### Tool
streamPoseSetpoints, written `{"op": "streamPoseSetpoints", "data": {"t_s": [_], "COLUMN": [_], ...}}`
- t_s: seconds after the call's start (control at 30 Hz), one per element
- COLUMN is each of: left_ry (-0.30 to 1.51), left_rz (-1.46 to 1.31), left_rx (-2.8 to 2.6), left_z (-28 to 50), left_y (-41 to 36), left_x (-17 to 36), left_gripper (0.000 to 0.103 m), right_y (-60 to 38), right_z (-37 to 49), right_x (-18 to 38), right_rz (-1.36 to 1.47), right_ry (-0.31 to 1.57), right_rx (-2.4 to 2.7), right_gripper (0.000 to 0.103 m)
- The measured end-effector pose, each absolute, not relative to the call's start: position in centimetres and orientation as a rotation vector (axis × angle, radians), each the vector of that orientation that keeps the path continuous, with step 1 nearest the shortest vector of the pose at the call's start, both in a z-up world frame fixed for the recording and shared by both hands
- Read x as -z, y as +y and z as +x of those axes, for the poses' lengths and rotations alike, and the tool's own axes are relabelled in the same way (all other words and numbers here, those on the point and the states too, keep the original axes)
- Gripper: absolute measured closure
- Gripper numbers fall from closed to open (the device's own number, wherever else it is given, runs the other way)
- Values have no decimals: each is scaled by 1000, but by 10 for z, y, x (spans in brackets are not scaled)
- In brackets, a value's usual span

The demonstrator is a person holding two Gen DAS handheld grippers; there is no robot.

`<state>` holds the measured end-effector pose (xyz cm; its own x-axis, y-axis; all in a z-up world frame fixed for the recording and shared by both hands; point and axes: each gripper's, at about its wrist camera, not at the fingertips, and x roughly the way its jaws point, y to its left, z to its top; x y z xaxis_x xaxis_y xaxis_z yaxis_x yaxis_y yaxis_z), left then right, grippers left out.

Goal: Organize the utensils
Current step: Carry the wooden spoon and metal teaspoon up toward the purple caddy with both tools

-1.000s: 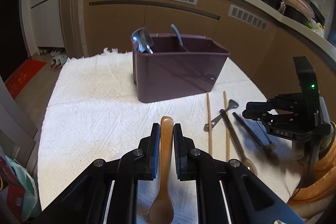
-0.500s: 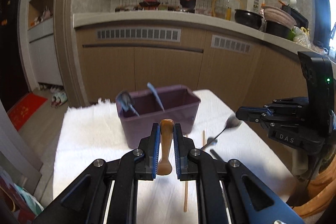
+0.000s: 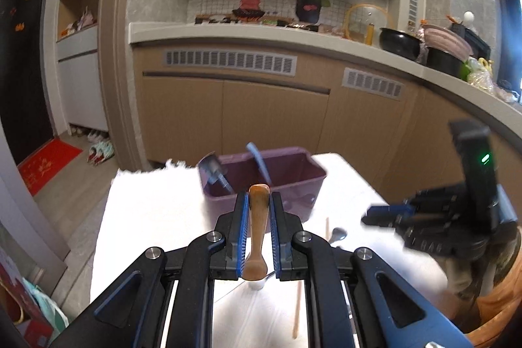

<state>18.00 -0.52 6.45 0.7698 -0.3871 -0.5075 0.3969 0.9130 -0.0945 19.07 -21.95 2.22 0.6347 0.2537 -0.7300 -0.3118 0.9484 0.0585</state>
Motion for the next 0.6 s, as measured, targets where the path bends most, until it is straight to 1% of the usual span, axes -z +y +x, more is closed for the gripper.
{"op": "streamPoseSetpoints", "data": {"t_s": [0.03, 0.07, 0.2, 0.33, 0.47, 0.6], "left_ry": [552, 561, 592, 575, 573, 580], "left_rz": [16, 9, -40, -59, -84, -116], "left_rx": [418, 414, 405, 410, 424, 431], "left_z": [180, 181, 186, 181, 180, 185], "left_y": [-2, 2, 21, 33, 43, 52], "left_x": [-61, -56, -45, -39, -33, -30], "left_gripper": [93, 93, 93, 93, 93, 93], "right_y": [-220, -221, -215, -211, -201, -192], "right_z": [195, 199, 220, 245, 261, 276], "right_x": [-8, 3, 41, 68, 84, 89], "right_rz": [-38, 1, 104, 263, 270, 205], "right_ry": [864, 890, 1003, 1093, 1123, 1081], "right_rx": [-332, -338, -342, -295, -194, -96], "right_gripper": [74, 73, 72, 72, 72, 72]}}
